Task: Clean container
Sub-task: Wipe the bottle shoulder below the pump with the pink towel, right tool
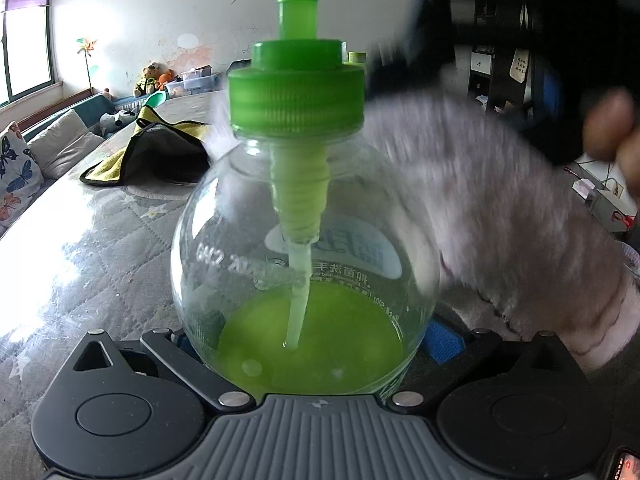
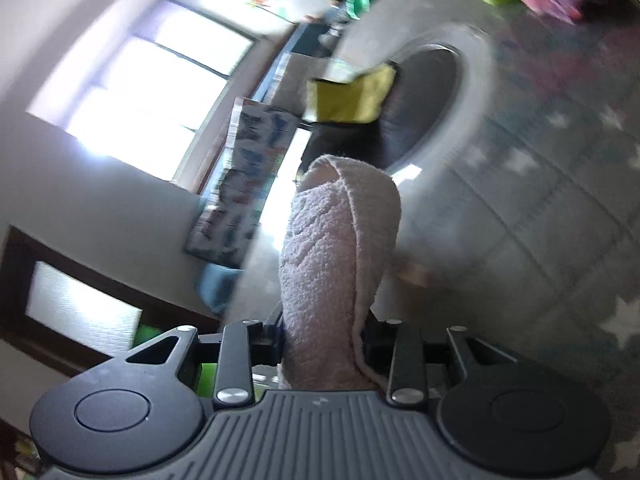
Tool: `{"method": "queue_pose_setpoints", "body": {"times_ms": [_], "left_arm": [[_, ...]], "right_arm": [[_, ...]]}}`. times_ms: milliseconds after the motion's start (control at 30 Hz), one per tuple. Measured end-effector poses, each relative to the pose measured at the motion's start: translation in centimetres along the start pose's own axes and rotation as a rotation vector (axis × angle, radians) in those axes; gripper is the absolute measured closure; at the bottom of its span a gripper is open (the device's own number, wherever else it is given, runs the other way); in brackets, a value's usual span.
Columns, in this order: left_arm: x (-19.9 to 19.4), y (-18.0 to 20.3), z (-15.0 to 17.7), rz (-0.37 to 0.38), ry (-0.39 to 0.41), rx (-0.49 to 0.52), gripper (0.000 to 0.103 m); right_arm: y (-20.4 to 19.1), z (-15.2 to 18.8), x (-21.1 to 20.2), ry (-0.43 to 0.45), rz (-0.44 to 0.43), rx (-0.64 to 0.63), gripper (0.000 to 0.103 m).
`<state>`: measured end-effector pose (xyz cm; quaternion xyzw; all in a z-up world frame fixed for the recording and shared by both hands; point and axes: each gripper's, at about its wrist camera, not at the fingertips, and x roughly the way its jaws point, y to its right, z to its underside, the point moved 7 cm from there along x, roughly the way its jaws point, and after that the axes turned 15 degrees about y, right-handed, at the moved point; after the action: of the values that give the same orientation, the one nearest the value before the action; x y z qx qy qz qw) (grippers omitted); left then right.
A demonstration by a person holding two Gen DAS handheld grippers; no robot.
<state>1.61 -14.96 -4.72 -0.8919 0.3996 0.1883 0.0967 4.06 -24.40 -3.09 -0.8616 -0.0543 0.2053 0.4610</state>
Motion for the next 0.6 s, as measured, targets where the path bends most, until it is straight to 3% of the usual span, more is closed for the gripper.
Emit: {"method": "queue_pose_setpoints", "body": {"times_ms": [100,267,500,600], "left_arm": [[0.3,-0.2,0.0,0.000,0.000,0.000,0.000],[0.1,0.0,0.1,0.001,0.000,-0.001,0.000],[-0.1,-0.2,0.0,0.002,-0.001,-0.003,0.000],[-0.1,-0.2,0.0,0.002,-0.001,-0.003,0.000]], "right_arm": [[-2.0,-0.7,0.4,-0.009,-0.070,-0.007,0.069],[-1.2,-0.6,2.4,-0.043,-0.077,0.055,0.067],[1.5,-0.1,3.0,-0.056,-0.024,0.102,0.067],[2.3,0.5,3.1,-0.064,0.029,0.065,0.067]]}}
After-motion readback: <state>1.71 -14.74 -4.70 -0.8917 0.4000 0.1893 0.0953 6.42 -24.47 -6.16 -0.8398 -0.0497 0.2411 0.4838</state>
